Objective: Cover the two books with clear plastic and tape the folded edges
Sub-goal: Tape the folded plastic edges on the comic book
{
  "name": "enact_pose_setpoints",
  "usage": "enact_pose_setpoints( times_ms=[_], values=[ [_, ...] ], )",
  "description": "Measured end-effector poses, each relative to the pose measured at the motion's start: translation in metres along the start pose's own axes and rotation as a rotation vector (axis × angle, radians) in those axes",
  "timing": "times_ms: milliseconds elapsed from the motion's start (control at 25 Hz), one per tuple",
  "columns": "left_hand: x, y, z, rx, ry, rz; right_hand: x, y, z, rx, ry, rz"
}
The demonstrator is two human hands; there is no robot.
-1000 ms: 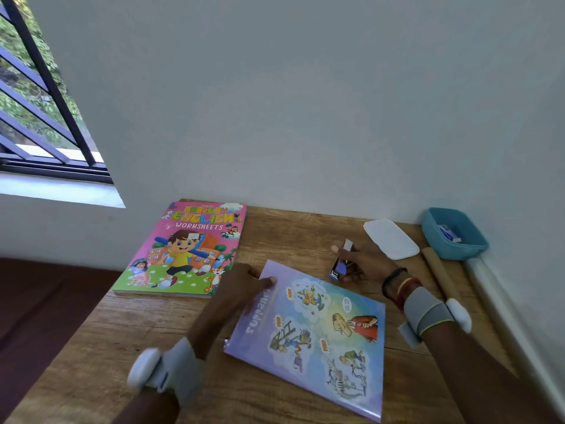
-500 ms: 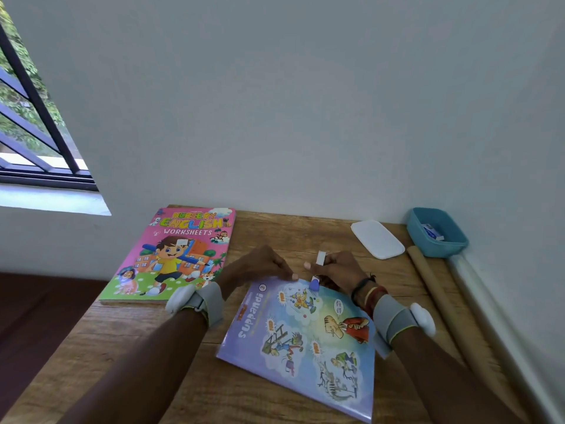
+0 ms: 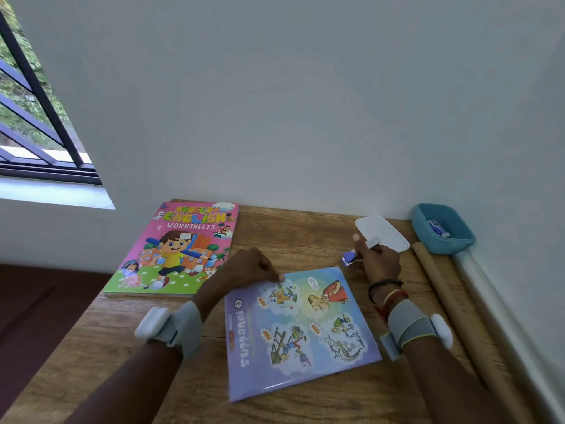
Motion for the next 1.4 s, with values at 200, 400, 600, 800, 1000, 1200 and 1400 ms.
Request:
enact_pose_setpoints(
  times_ms=[200,400,600,800,1000,1200,1400],
  values=[
    [-0.034,0.080,0.040,-0.135,-0.014,-0.124,0.002,0.017,-0.012,-0.116,-0.057,0.075],
    [-0.052,0.095,0.051,-0.153,-0.006,-0.151,0.011,0.015,-0.009,-0.108,-0.088,0.169],
    [-0.054,0.087,0.056,-0.072,-0.018,-0.227,0.002,0.014,-0.014,-0.109,-0.159,0.232],
    [-0.043,0.088,0.059,-0.085,0.048,-0.194,0.000,0.014,-0.016,-0.115,-0.124,0.200],
    [-0.048,0.085,0.059,-0.052,-0.014,-0.288,-0.004,0.010,-0.019,-0.109,-0.129,0.163],
    [-0.055,0.078,0.060,0.011,-0.058,-0.340,-0.015,0.008,-0.020,-0.105,-0.209,0.138],
    [-0.055,0.069,0.060,0.045,-0.085,-0.428,-0.016,0.005,-0.021,-0.129,-0.298,0.233]
  ],
)
Point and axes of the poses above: each hand's wrist, its own z-axis towards the middle knuckle, its own x-axis out of the back of the hand, y = z × x, the point moved 9 cm from there along z, towards the middle knuckle, and after that the axes turned 2 degrees about z, right-handed, at the moved point
